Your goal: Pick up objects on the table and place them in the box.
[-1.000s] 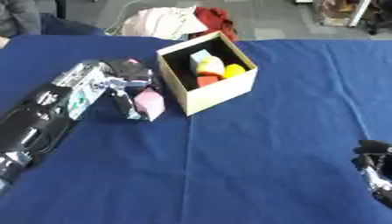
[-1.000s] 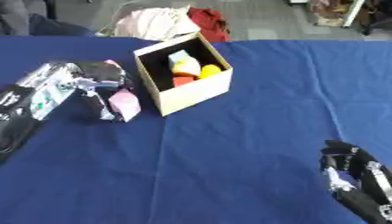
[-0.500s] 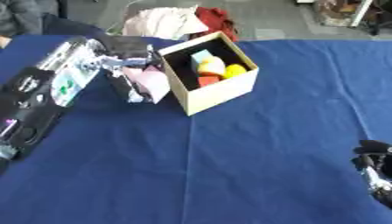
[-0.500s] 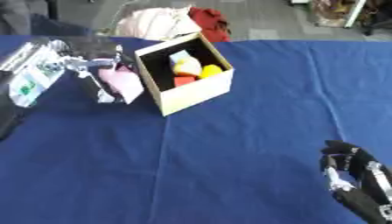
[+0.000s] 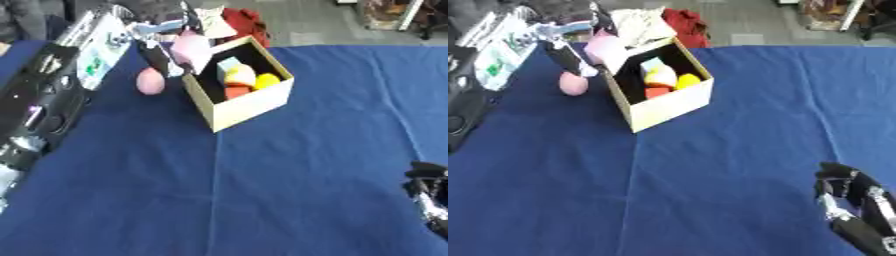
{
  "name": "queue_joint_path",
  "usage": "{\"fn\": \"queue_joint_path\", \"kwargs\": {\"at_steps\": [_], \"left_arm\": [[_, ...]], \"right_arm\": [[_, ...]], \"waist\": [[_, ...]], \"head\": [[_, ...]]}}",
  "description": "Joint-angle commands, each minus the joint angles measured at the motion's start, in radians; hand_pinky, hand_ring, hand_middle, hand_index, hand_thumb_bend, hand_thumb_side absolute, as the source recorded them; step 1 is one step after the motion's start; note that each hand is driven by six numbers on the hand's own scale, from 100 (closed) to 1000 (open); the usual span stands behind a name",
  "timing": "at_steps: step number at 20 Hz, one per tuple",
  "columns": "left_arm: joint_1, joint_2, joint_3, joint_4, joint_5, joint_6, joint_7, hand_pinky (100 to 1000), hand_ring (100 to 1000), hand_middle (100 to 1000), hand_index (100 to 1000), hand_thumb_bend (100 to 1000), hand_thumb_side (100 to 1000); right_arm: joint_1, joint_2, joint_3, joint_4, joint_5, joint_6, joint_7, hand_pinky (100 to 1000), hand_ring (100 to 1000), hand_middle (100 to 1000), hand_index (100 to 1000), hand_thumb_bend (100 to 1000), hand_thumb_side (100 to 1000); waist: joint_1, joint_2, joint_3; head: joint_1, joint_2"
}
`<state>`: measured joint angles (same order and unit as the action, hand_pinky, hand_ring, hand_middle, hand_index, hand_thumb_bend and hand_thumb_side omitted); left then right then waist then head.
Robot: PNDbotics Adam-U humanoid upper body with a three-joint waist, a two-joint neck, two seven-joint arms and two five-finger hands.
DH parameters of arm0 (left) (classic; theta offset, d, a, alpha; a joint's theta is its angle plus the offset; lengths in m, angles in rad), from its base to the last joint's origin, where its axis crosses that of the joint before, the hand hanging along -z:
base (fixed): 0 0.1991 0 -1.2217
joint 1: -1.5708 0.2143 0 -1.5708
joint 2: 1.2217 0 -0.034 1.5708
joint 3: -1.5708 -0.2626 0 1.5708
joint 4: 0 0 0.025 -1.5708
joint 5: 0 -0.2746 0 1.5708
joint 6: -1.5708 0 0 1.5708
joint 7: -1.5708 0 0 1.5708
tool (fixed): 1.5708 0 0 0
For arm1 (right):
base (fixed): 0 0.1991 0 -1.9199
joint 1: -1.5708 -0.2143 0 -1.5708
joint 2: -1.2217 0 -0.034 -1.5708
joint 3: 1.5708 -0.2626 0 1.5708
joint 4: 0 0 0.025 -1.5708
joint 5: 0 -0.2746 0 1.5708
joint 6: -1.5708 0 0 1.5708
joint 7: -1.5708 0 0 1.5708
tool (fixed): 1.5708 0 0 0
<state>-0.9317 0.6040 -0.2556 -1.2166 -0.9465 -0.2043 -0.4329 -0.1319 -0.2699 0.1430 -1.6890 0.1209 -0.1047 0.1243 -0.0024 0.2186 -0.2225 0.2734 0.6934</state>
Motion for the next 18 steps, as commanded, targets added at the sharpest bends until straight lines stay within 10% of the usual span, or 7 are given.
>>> {"fn": "queue_joint_path", "kwargs": {"at_steps": [1, 4, 9, 12, 15, 18], "left_arm": [[-0.035, -0.033, 0.008, 0.079, -0.082, 0.016, 0.076, 761, 681, 697, 829, 292, 174], [-0.039, -0.053, 0.014, 0.122, -0.1, 0.023, 0.121, 777, 712, 735, 864, 296, 171], [-0.032, -0.05, 0.023, 0.123, -0.082, 0.044, 0.187, 824, 779, 840, 953, 297, 641], [-0.023, -0.031, 0.029, 0.096, -0.042, 0.056, 0.227, 829, 787, 863, 964, 284, 763], [-0.008, 0.008, 0.037, 0.042, 0.006, 0.07, 0.248, 831, 789, 870, 961, 263, 761], [0.016, 0.064, 0.057, -0.012, 0.065, 0.093, 0.242, 824, 775, 846, 947, 202, 574]], "right_arm": [[-0.009, -0.017, 0.001, -0.007, -0.01, 0.0, 0.006, 680, 660, 675, 804, 100, 405], [-0.01, -0.017, 0.001, -0.007, -0.014, 0.001, 0.006, 680, 660, 675, 804, 100, 408], [-0.011, -0.016, 0.002, -0.009, -0.014, 0.0, 0.008, 680, 660, 675, 804, 100, 408], [-0.01, -0.016, -0.001, -0.009, -0.013, 0.0, 0.006, 680, 660, 675, 804, 100, 407], [-0.009, -0.016, -0.004, -0.01, -0.011, 0.0, 0.004, 680, 660, 675, 804, 100, 404], [-0.008, -0.018, -0.008, -0.01, -0.008, 0.0, 0.001, 680, 660, 675, 804, 100, 404]], "waist": [[-0.003, -0.027, -0.005], [-0.002, -0.024, -0.008], [0.0, -0.022, -0.005], [0.001, -0.022, -0.001], [0.003, -0.023, 0.004], [0.006, -0.023, 0.011]], "head": [[0.009, -0.002], [0.009, -0.002], [0.004, -0.003], [0.0, -0.005], [-0.008, -0.007], [-0.017, -0.01]]}}
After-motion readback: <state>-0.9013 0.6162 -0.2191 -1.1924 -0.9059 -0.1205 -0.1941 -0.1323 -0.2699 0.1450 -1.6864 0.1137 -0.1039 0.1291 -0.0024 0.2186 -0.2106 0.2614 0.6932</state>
